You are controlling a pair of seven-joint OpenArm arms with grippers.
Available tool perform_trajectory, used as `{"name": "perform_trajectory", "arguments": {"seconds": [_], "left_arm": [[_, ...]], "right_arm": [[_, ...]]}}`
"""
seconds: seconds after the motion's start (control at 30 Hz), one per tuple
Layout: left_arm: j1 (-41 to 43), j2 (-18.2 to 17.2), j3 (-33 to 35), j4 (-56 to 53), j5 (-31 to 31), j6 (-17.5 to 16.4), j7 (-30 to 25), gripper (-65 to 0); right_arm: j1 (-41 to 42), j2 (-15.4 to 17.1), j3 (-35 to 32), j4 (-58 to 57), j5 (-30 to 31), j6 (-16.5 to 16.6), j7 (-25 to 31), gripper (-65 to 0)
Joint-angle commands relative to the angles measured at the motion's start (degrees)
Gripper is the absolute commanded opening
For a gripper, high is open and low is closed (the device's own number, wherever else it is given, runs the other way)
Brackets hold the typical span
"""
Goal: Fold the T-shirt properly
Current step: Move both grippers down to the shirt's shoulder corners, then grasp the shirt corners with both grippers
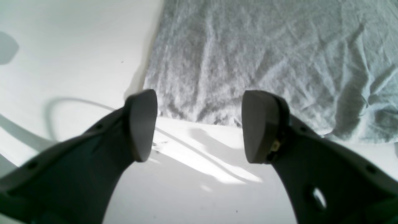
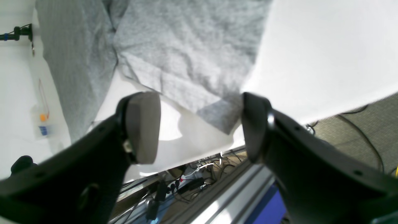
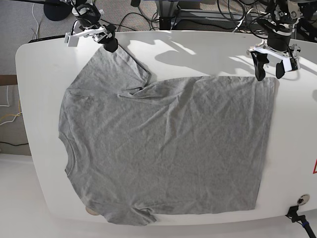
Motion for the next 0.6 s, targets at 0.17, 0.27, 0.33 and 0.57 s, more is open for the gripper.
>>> {"name": "perform_trajectory", "arguments": {"seconds": [0.17,0.27,0.33,0.57], "left_arm": [[-0.38,-0.59,-0.36,0.89,-0.20,-0.24,-1.48,-25.0],[-0.47,-0.59,-0.36,0.89,-0.20,-0.24,-1.48,-25.0],[-0.47,-0.59,-0.36,0.89,-0.20,-0.24,-1.48,-25.0],[-4.87,-0.33,-3.09,0.80,-0.37,0.02,5.90,-25.0]], "right_arm": [[1.58,0.30,-1.27,-0.08,-0.47,-0.89,-1.38,-25.5],[1.84,0.48,-1.18,-0.17,-0.47,-0.98,-1.38,-25.9],[1.93,0.48,-1.10,-0.17,-0.47,-0.98,-1.38,-31.6],[3.25,0.56,-1.01,-1.31,-0.56,-0.89,-1.38,-65.0]]}}
